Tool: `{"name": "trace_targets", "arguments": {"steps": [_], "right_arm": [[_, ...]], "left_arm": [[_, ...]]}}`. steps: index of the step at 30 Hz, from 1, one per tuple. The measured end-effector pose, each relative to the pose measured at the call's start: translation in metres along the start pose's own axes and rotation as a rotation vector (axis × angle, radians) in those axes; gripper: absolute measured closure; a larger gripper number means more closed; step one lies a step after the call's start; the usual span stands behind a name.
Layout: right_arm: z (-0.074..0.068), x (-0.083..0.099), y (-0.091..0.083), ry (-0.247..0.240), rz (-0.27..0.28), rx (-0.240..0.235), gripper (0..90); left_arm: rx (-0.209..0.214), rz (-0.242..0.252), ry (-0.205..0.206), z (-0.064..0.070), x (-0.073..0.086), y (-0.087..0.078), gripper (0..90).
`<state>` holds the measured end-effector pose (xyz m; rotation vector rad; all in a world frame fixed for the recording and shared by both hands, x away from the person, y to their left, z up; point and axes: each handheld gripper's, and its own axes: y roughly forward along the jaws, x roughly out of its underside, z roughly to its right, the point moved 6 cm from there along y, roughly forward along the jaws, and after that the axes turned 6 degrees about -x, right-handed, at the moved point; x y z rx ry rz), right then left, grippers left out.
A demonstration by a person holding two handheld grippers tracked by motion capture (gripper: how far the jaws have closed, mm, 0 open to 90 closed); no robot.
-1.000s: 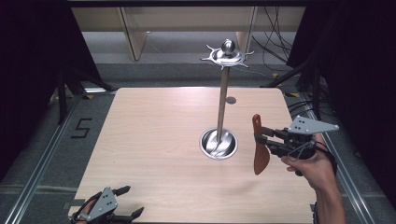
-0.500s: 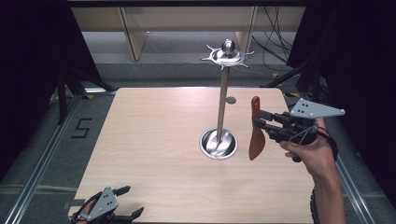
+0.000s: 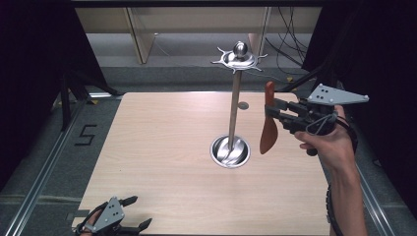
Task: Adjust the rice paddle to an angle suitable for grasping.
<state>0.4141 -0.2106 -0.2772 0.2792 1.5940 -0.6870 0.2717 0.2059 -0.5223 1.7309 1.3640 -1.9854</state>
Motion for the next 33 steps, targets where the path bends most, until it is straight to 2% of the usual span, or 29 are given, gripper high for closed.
{"name": "trace_targets", "arguments": {"steps": [2, 3, 4, 5, 7, 9, 11, 13, 14, 15, 16, 17, 19, 20, 22, 23, 24, 25, 26, 27, 28, 29, 30, 31, 33], "right_arm": [[0.001, -0.005, 0.0, -0.003, 0.013, 0.01, 67.2], [0.002, -0.006, 0.001, -0.009, 0.012, 0.001, 67.2], [0.002, -0.006, 0.001, -0.009, 0.012, 0.001, 67.2], [0.002, -0.008, 0.0, -0.004, 0.013, 0.01, 67.2], [0.004, -0.012, 0.001, -0.004, 0.017, 0.007, 67.2], [0.005, -0.016, 0.001, -0.004, 0.023, 0.01, 67.2], [0.006, -0.02, 0.003, 0.001, 0.03, 0.01, 67.2], [0.006, -0.023, 0.004, 0.004, 0.027, 0.007, 67.2], [0.006, -0.024, 0.005, -0.008, 0.025, -0.001, 67.2], [0.007, -0.025, 0.005, -0.008, 0.024, 0.006, 67.2], [0.008, -0.026, 0.006, -0.011, 0.029, 0.012, 67.2], [0.007, -0.026, 0.007, 0.008, 0.023, 0.001, 67.2], [0.006, -0.026, 0.007, 0.014, 0.02, -0.002, 67.2], [0.006, -0.026, 0.007, 0.014, 0.018, 0.003, 67.2], [0.008, -0.028, 0.007, -0.002, 0.024, 0.006, 67.2], [0.008, -0.028, 0.007, -0.002, 0.024, 0.006, 67.2], [0.008, -0.028, 0.008, -0.004, 0.026, 0.007, 67.2], [0.006, -0.029, 0.008, 0.012, 0.019, 0.0, 67.2], [0.007, -0.03, 0.009, 0.013, 0.022, 0.002, 67.2], [0.008, -0.03, 0.009, 0.01, 0.022, 0.001, 67.2], [0.008, -0.031, 0.011, 0.01, 0.028, 0.003, 67.2], [0.009, -0.032, 0.011, 0.001, 0.024, 0.009, 67.2], [0.01, -0.032, 0.013, 0.0, 0.016, 0.011, 67.2], [0.008, -0.032, 0.015, 0.026, 0.014, 0.0, 67.2], [0.011, -0.033, 0.018, 0.017, 0.017, 0.006, 67.2]], "left_arm": [[0.002, 0.002, -0.006, 0.001, 0.0, 0.0, 16.9], [0.001, 0.0, 0.037, -0.002, -0.001, -0.001, 16.9], [0.001, 0.0, 0.037, -0.002, -0.001, -0.001, 16.9], [0.001, -0.003, -0.001, 0.0, 0.0, -0.001, 16.9], [0.004, 0.003, 0.011, 0.0, -0.001, 0.0, 16.9], [-0.001, -0.001, 0.005, 0.0, 0.0, 0.0, 16.9], [-0.006, -0.014, 0.027, -0.002, 0.001, -0.001, 16.9], [0.005, 0.0, -0.001, 0.0, 0.0, 0.0, 16.9], [0.004, 0.004, 0.027, -0.002, -0.001, 0.0, 16.9], [0.001, -0.005, -0.002, 0.0, 0.0, -0.001, 16.9], [0.003, 0.005, 0.032, -0.002, -0.001, -0.001, 16.9], [-0.005, 0.015, 0.026, -0.002, -0.001, -0.001, 16.9], [-0.003, 0.01, 0.037, -0.003, -0.001, -0.001, 16.9], [0.002, 0.001, 0.003, 0.0, 0.0, -0.001, 16.9], [0.002, -0.004, -0.004, 0.0, 0.0, -0.001, 16.9], [0.002, -0.004, -0.004, 0.0, 0.0, -0.001, 16.9], [0.003, 0.0, 0.038, -0.002, -0.001, -0.001, 16.9], [0.003, -0.005, 0.001, 0.0, 0.0, -0.001, 16.9], [0.002, -0.001, 0.025, -0.001, 0.0, -0.001, 16.9], [0.002, -0.004, 0.001, 0.0, 0.0, -0.001, 16.9], [-0.001, 0.007, 0.008, -0.001, -0.001, -0.001, 16.9], [-0.001, 0.009, 0.036, -0.003, -0.001, -0.001, 16.9], [0.005, -0.002, -0.001, 0.0, 0.0, -0.001, 16.9], [0.006, -0.002, -0.003, 0.0, 0.0, -0.001, 16.9], [0.005, -0.001, 0.016, 0.0, 0.0, -0.001, 16.9]]}}
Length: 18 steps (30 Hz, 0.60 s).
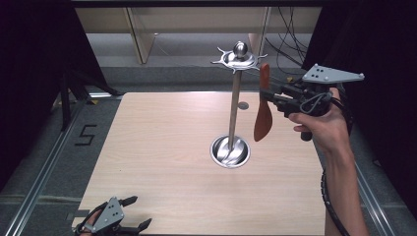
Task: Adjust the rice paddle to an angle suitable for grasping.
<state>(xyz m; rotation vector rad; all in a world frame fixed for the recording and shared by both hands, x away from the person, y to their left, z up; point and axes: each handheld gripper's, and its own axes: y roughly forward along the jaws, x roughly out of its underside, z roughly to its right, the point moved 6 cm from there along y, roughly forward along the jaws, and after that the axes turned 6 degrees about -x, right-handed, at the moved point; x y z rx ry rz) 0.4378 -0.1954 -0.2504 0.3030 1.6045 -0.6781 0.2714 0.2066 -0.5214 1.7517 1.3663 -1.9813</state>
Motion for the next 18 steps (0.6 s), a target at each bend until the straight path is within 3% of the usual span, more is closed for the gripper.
{"name": "trace_targets", "arguments": {"steps": [2, 4, 5, 6, 8, 10, 15, 16, 17, 18], "right_arm": [[0.0, 0.0, 0.002, 0.002, -0.007, -0.002, 67.2], [-0.001, 0.0, 0.004, 0.006, -0.015, -0.002, 67.2], [-0.001, 0.0, 0.005, 0.0, -0.015, -0.002, 67.2], [-0.001, 0.001, 0.006, 0.006, -0.018, -0.01, 67.1], [0.0, 0.0, 0.008, 0.012, -0.02, -0.001, 67.2], [0.0, 0.0, 0.009, 0.017, -0.016, -0.009, 67.1], [0.001, 0.0, 0.013, 0.025, -0.018, -0.004, 67.1], [0.0, 0.001, 0.014, 0.036, -0.028, -0.011, 67.1], [0.002, 0.001, 0.015, 0.009, -0.021, -0.016, 67.1], [0.001, 0.001, 0.015, 0.024, -0.021, -0.014, 67.1]], "left_arm": [[0.006, 0.008, -0.027, 0.002, 0.0, 0.0, 16.9], [-0.004, -0.012, 0.006, -0.001, 0.001, -0.001, 16.9], [-0.002, 0.02, 0.005, -0.001, -0.001, 0.001, 16.9], [0.0, 0.017, 0.002, 0.0, -0.001, 0.0, 16.9], [-0.003, -0.009, 0.036, -0.003, 0.0, -0.001, 16.9], [0.001, -0.002, -0.012, 0.001, 0.0, 0.0, 16.9], [-0.004, -0.012, 0.006, -0.001, 0.001, -0.001, 16.9], [-0.004, -0.012, 0.004, -0.001, 0.001, -0.001, 16.9], [-0.003, -0.013, 0.004, -0.001, 0.001, -0.001, 16.9], [0.001, 0.0, -0.01, 0.001, 0.0, 0.0, 16.9]]}}
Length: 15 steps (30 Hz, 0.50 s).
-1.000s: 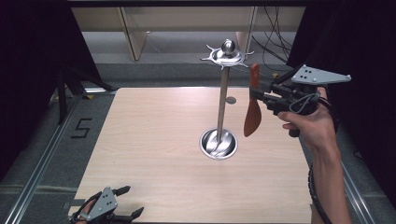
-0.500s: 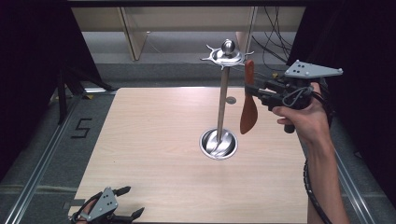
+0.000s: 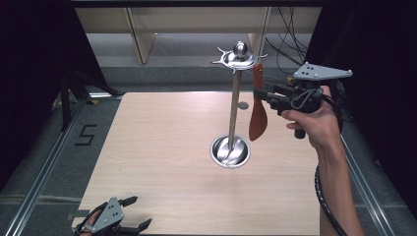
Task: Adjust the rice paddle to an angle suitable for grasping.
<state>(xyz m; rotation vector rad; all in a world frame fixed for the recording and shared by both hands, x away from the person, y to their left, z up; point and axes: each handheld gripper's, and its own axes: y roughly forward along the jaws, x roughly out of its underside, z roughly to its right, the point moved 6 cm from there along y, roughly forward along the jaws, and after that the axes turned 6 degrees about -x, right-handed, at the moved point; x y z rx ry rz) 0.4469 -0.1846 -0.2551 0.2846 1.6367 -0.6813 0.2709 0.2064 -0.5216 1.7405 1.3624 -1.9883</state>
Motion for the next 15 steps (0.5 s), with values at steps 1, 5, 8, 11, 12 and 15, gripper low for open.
{"name": "trace_targets", "arguments": {"steps": [1, 5, 8, 11, 12, 15], "right_arm": [[-0.0006, 0.0006, -0.0002, 0.013, -0.002, 0.006, 67.1], [0.0011, 0.0008, 0.0007, 0.017, 0.012, -0.004, 67.1], [-0.0001, 0.0022, 0.0004, 0.039, 0.016, -0.012, 66.9], [0.0002, 0.004, 0.0009, 0.05, 0.022, -0.013, 66.3], [0.0002, 0.004, 0.0009, 0.05, 0.022, -0.013, 66.3], [-0.0004, 0.0053, 0.0014, 0.072, 0.014, -0.015, 65.2]], "left_arm": [[0.0, -0.003, -0.003, 0.0002, 0.0003, 0.0, 16.9], [0.003, -0.001, -0.006, 0.0009, 0.0002, 0.0003, 16.8], [0.004, 0.004, 0.014, 0.0001, -0.0004, 0.0003, 16.9], [-0.001, 0.002, 0.007, 0.0001, 0.0001, 0.0004, 16.9], [-0.001, 0.002, 0.007, 0.0001, 0.0001, 0.0004, 16.9], [0.002, 0.012, -0.01, 0.0018, -0.0006, 0.0013, 16.8]]}}
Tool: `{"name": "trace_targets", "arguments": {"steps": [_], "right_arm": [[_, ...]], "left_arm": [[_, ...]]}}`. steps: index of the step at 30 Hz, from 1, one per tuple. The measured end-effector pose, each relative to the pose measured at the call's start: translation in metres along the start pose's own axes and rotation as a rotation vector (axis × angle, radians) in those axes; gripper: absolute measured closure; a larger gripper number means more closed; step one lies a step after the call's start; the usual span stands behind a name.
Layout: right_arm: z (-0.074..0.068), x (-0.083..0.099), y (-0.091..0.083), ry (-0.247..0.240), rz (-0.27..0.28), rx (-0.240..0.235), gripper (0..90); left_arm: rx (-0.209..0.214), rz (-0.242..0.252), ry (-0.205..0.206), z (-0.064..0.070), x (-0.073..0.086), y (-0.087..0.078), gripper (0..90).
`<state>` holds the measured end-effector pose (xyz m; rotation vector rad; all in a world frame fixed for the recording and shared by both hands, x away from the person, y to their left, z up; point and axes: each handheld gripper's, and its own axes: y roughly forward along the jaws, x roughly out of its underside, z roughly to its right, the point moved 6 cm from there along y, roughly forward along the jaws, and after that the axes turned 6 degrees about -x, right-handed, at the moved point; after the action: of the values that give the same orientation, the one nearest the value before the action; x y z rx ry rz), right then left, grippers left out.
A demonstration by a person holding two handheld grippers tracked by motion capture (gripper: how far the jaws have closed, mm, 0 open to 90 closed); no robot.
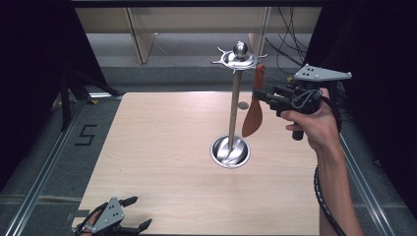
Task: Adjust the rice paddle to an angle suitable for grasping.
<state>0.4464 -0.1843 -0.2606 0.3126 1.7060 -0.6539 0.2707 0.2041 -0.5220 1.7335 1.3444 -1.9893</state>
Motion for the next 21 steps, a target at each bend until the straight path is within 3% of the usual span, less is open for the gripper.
{"name": "trace_targets", "arguments": {"steps": [1, 3, 4, 5, 8, 9, 12, 13, 14, 21], "right_arm": [[0.001, 0.001, 0.0, -0.007, -0.001, 0.007, 64.9], [0.004, 0.001, 0.001, -0.029, -0.003, 0.015, 62.9], [0.003, 0.003, 0.001, 0.003, -0.005, 0.016, 60.5], [0.003, 0.003, 0.001, 0.003, -0.005, 0.016, 60.5], [0.006, 0.004, -0.002, -0.009, 0.015, 0.028, 56.4], [0.005, 0.005, -0.004, 0.013, 0.016, 0.027, 54.8], [0.004, 0.006, -0.009, 0.013, 0.023, 0.029, 49.7], [0.003, 0.008, -0.012, 0.023, 0.012, 0.038, 48.4], [0.003, 0.008, -0.013, 0.011, 0.022, 0.058, 48.0], [0.0, 0.026, -0.032, 0.011, 0.035, 0.066, 41.6]], "left_arm": [[-0.001, -0.011, 0.019, -0.001, 0.001, -0.001, 16.8], [0.0, -0.009, 0.008, 0.0, 0.001, -0.001, 16.9], [0.001, -0.001, -0.008, 0.0, 0.0, 0.0, 16.9], [0.001, -0.001, -0.008, 0.0, 0.0, 0.0, 16.9], [-0.001, -0.005, 0.02, -0.001, 0.0, -0.001, 16.9], [0.0, -0.006, 0.044, -0.003, 0.0, -0.001, 16.9], [0.0, 0.001, -0.002, 0.0, 0.0, 0.0, 16.8], [-0.001, -0.009, 0.011, -0.001, 0.001, 0.0, 16.8], [-0.002, 0.0, -0.006, 0.0, 0.0, 0.0, 16.9], [-0.01, -0.012, 0.021, -0.002, 0.001, -0.001, 16.9]]}}
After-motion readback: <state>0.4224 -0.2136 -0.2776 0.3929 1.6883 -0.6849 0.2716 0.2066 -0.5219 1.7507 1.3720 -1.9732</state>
